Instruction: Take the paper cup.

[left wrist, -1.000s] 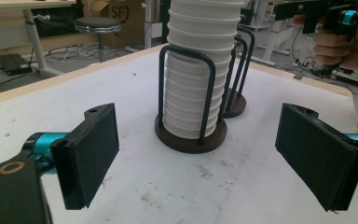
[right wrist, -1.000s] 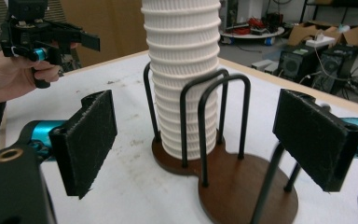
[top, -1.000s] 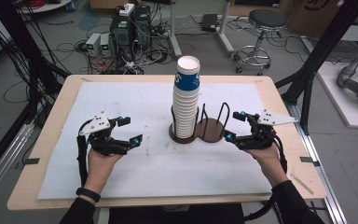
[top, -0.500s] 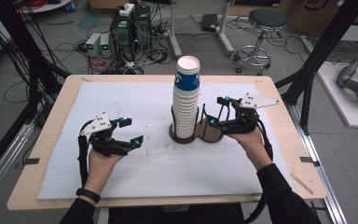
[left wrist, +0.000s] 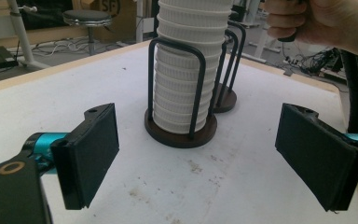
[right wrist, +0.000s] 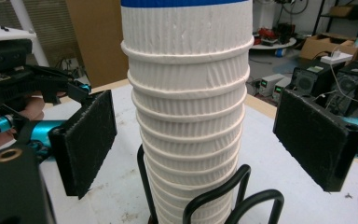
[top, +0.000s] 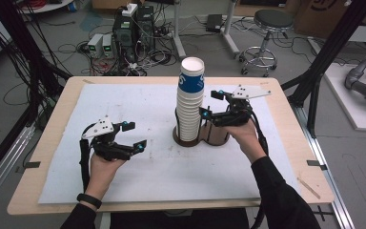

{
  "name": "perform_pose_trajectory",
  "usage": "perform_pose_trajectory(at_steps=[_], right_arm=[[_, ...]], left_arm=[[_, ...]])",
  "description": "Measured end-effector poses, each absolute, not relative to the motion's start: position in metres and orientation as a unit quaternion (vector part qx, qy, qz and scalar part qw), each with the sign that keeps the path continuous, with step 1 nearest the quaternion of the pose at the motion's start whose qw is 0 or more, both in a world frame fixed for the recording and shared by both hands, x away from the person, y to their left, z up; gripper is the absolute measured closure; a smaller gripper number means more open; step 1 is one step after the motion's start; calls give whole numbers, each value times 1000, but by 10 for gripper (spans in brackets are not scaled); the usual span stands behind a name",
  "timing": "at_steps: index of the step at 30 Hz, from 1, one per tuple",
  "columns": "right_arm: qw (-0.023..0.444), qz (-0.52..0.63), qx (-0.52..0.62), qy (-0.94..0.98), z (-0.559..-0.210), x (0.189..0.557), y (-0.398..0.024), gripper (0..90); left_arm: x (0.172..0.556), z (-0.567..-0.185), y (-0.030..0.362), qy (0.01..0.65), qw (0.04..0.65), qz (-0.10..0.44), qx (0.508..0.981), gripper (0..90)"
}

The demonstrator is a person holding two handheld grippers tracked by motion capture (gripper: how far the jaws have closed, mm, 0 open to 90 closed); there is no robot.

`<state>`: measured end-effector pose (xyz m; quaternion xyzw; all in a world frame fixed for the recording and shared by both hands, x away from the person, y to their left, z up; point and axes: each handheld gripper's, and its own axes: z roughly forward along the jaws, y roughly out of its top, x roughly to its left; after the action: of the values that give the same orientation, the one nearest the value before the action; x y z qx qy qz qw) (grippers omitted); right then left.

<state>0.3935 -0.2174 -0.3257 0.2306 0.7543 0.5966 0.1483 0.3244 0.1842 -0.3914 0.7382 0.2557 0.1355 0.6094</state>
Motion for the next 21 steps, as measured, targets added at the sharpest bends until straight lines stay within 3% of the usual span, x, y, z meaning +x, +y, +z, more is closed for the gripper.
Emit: perform_pose_trajectory(at_steps=[21], right_arm=[[113, 577, 200, 784, -318, 424, -187, 133]], left_arm=[[325, -393, 183, 255, 606, 129, 742, 133]])
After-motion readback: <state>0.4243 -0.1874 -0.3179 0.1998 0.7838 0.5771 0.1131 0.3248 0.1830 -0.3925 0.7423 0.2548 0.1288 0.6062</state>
